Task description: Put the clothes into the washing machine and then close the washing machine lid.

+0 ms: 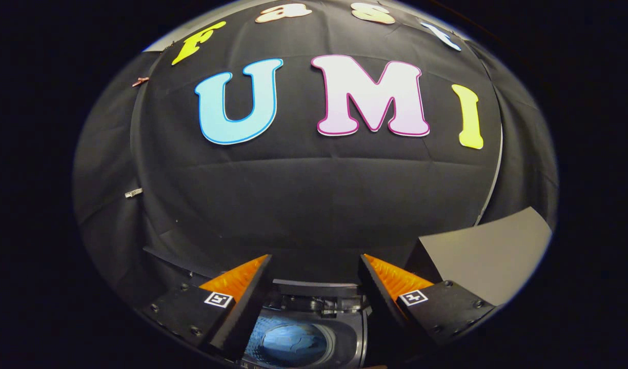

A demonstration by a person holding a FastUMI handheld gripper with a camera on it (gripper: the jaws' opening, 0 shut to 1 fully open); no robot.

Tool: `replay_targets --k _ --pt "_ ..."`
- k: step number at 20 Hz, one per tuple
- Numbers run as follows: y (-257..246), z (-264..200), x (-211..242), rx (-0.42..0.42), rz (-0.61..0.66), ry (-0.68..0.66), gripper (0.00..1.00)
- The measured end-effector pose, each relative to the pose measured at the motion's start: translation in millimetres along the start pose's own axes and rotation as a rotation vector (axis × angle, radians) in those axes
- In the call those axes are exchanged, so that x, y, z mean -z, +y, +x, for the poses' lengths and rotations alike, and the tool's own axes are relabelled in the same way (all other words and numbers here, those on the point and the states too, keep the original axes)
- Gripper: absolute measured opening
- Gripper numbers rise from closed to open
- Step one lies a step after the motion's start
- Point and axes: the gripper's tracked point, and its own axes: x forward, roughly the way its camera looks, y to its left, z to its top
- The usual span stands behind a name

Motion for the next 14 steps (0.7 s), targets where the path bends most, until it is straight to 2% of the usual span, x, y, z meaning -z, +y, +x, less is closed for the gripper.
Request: replay_targets --k 6,9,14 --pt "4.6 -43.1 46.2 -0.004 0.005 0.092 1.00" --pt "0.3 -56.1 78.5 -0.007 -0.003 0.208 0.99" --pt "1.0 -51.8 75.6 -0.019 0.001 0.189 0.99"
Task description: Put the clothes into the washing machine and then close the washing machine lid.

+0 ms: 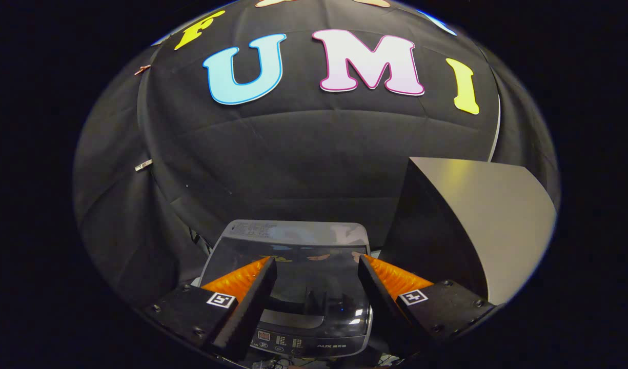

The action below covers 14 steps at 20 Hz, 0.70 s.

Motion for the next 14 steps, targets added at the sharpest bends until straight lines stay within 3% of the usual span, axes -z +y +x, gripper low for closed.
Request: replay_targets --k 7,14 --pt "-0.1 -5.2 -20.0 -0.025 -0.011 -0.132 0.99" --pt "-4.1 -101.2 -68.7 -0.098 -0.029 -0.381 0.99"
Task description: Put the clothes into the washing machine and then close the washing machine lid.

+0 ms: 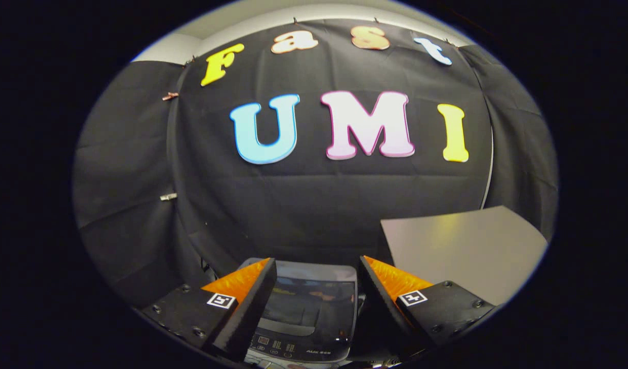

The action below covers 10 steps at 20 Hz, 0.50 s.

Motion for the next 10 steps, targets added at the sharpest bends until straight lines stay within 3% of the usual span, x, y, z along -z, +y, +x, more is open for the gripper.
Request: replay_targets --k 10 --pt "-63.1 -98.3 -87.2 -0.005 0.004 -0.305 0.99"
